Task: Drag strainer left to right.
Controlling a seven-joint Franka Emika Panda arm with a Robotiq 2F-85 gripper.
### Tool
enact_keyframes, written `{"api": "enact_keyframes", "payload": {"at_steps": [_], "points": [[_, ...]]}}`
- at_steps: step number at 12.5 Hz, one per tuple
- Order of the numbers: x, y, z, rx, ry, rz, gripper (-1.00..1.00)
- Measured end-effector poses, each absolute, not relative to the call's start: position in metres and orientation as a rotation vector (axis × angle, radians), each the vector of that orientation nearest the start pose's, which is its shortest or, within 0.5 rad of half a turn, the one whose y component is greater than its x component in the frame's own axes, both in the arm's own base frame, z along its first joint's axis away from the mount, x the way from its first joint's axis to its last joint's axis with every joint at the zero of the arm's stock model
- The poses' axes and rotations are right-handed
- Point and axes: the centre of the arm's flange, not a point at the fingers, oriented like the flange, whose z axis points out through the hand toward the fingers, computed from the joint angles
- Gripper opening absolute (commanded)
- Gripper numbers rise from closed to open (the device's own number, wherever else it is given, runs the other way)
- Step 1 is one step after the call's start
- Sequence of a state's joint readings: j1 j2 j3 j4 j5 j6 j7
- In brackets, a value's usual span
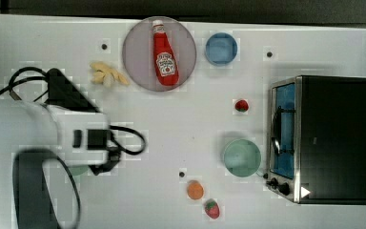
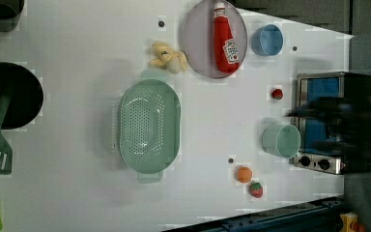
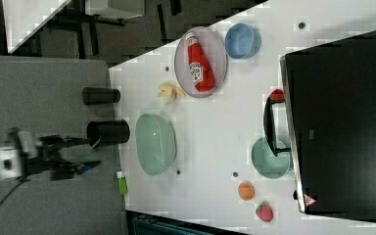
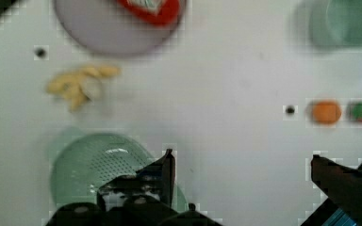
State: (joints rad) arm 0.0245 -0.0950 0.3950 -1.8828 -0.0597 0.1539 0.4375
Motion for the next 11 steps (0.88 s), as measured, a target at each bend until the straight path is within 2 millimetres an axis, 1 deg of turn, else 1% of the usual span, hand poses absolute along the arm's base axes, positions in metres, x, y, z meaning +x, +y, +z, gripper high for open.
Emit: {"api": "enact_keyframes", "payload": {"at_steps": [1, 2, 3, 4, 5, 7, 9, 10, 11], "points": [[0.485, 0.244, 0.500, -3.001, 1.294, 0.029, 1.00], [0.485, 0.268, 0.465, -2.988, 1.341, 0.101, 1.00], [0.480, 0.286, 0.434, -2.978, 1.392, 0.154, 1.00], [0.475, 0.299, 0.409, -2.938, 1.453, 0.173, 1.00], [0.470, 0.310, 0.393, -2.901, 1.520, 0.180, 1.00], [0.464, 0.325, 0.374, -2.798, 1.643, 0.182, 1.00], [0.473, 0.341, 0.352, -2.663, 1.744, 0.200, 1.00], [0.476, 0.343, 0.333, -2.620, 1.811, 0.238, 1.00], [0.480, 0.341, 0.312, -2.569, 1.899, 0.255, 1.00]]}}
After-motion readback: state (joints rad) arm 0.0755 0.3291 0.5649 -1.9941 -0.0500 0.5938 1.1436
